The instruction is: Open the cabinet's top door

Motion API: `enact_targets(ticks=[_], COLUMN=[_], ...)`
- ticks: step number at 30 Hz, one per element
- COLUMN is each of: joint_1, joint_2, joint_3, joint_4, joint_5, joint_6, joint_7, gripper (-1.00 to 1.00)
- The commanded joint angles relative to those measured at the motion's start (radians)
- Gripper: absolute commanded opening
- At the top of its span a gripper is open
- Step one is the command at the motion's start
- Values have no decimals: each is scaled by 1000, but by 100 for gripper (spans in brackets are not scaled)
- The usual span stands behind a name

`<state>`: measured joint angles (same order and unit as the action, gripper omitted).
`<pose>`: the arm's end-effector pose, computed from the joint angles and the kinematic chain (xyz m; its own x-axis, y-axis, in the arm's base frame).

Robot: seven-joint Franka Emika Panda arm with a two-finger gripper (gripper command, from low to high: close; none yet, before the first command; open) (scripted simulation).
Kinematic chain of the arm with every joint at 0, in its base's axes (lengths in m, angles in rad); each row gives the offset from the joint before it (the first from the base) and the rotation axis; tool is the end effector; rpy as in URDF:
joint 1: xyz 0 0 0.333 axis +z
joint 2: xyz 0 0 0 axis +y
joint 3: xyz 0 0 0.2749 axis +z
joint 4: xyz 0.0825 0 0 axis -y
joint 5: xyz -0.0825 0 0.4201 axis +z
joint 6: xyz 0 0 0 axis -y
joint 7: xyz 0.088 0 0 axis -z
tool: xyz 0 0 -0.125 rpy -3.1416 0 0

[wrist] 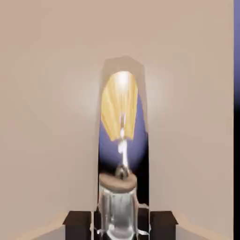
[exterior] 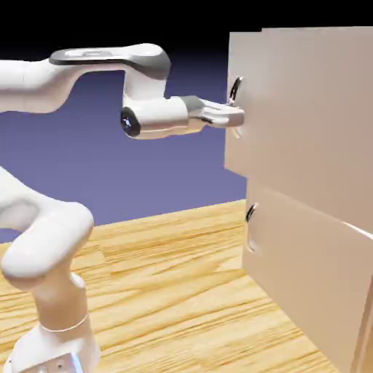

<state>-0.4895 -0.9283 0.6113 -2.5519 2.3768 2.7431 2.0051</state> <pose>0.4302 0.0413 0.5380 -0.1511 0.6897 -0.7082 -0.1508 0.6920 0.7060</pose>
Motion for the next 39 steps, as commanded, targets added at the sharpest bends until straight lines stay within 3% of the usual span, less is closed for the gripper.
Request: enact_targets(ticks=[1,10,21,30,39], joint_1=[34,246,259,214,292], joint_2=[-18,-213,-418,-434,-325], joint_3=[-36,-344,-703,-1029,-1355], joint_4=[-28,-240,-361,-318,-129], joint_5=[-36,-420,-898,-1233,-1509], joint_6=[-17,-172,-453,-746,-1056], joint_7=[16,183,355,396,383], gripper=[-100,-100,-100,-100,-100])
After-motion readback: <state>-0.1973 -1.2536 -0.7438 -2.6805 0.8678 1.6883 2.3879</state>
